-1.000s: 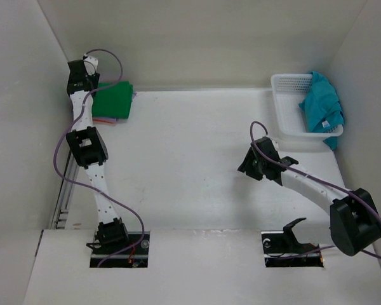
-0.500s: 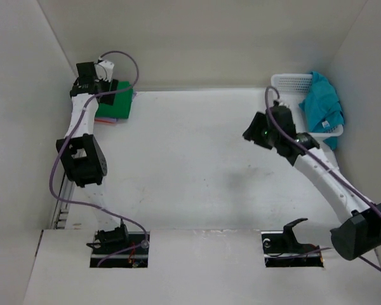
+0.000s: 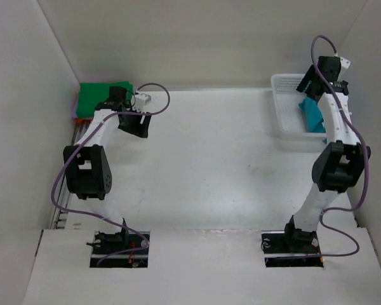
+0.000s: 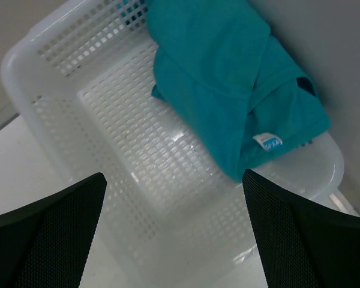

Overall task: Fold and stack the t-shirts
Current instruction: Grab crumpled tshirt from bin with the right arm

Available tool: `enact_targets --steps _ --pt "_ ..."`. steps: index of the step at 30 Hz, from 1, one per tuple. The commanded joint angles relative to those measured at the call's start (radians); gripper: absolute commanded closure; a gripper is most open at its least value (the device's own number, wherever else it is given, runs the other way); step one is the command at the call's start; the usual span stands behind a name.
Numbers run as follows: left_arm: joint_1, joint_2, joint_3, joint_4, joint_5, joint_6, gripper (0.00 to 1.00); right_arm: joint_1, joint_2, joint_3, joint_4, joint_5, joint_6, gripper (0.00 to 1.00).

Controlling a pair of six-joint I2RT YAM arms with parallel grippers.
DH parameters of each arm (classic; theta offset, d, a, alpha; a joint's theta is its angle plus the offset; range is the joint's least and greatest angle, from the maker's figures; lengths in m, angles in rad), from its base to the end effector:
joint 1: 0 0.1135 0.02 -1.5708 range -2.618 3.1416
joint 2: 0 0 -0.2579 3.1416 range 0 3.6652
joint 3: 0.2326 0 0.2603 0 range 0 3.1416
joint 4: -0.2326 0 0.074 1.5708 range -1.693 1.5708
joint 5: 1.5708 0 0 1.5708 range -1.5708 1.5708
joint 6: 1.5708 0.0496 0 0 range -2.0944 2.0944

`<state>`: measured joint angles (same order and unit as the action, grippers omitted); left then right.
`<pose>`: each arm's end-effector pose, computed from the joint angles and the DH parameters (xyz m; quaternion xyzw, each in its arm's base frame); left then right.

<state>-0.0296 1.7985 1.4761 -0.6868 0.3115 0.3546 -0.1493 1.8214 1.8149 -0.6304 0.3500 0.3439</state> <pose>0.4014 -0.0271 0.2388 0.2234 0.9235 -0.1028 0.2943 0.4272 -0.0815 0.3500 0.2907 0.8336 -0.1117 0.4563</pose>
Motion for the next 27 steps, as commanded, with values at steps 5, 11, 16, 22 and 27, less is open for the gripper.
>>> enact_targets --steps 5,11,16,22,27 --pt "-0.014 -0.019 0.105 -0.215 0.008 0.014 0.36 -0.031 0.271 0.207 0.012 0.102 -0.1 0.0" --pt "-0.036 0.024 0.197 -0.276 -0.064 0.003 0.36 -0.054 0.464 0.305 -0.032 0.129 -0.138 0.0" --pt "-0.042 0.035 0.217 -0.276 -0.103 -0.003 0.36 -0.055 0.561 0.362 -0.046 0.148 -0.189 0.21" --pt "-0.046 0.061 0.23 -0.283 -0.153 0.024 0.36 -0.092 0.569 0.36 -0.061 0.176 -0.195 1.0" --pt "-0.046 0.07 0.253 -0.284 -0.157 0.024 0.36 -0.079 0.384 0.281 0.001 0.145 -0.183 1.0"
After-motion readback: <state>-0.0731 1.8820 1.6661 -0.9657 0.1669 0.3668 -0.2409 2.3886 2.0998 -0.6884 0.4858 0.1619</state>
